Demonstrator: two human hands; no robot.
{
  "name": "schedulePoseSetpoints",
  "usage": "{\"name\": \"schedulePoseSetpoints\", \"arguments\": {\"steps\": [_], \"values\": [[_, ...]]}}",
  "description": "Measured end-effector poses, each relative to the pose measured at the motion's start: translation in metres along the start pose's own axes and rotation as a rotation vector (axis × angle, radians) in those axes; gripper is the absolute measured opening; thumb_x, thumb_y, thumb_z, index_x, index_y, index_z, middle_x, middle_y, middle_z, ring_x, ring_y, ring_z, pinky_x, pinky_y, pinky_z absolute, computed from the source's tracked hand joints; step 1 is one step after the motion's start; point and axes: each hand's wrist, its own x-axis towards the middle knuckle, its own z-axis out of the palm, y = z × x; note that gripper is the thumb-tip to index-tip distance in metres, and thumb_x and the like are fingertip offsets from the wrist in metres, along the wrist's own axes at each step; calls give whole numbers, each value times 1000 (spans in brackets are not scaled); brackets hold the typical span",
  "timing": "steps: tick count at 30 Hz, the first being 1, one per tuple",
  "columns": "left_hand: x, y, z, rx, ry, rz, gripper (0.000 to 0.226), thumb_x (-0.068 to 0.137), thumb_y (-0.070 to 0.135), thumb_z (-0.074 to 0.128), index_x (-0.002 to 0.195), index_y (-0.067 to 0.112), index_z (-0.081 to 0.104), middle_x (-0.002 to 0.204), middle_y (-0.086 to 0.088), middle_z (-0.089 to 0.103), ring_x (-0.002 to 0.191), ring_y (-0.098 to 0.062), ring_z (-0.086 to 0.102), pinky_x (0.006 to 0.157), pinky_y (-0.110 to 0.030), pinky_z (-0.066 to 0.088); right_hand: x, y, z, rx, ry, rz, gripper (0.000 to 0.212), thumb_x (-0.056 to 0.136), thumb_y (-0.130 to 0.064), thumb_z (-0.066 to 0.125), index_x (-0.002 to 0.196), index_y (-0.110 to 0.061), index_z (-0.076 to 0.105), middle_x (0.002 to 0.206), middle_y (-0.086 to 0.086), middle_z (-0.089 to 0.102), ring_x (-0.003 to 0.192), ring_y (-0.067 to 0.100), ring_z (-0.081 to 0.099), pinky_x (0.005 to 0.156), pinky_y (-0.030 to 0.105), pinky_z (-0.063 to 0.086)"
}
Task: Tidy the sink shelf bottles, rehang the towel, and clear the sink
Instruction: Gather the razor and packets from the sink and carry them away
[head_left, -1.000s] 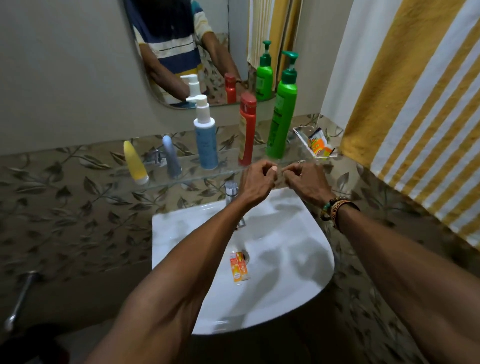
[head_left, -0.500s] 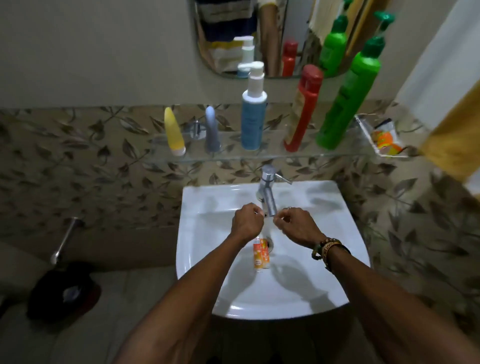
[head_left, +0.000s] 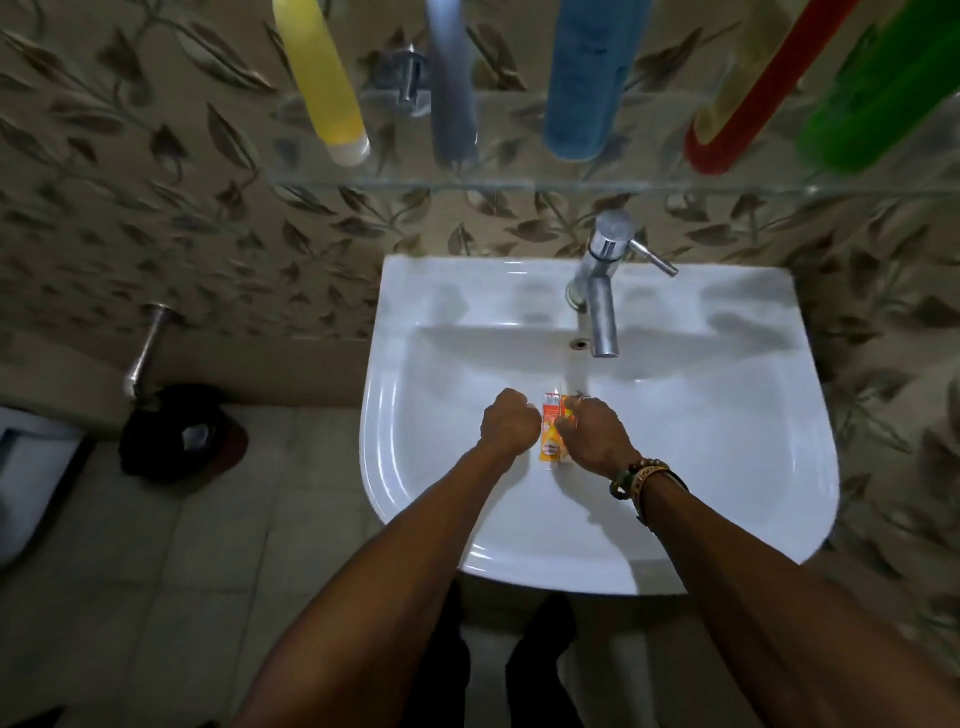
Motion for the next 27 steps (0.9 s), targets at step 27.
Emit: {"name": "schedulePoseSetpoints", "arguments": {"steps": [27], "values": [[20, 0, 21, -409, -235, -255, 29, 95, -2, 39, 70, 9, 49, 69, -12, 52, 54, -18, 45, 52, -26, 37, 21, 19, 26, 445, 118, 304, 29, 78, -6, 72, 103, -20, 77, 94, 2, 75, 89, 21, 68, 82, 34, 56]]}}
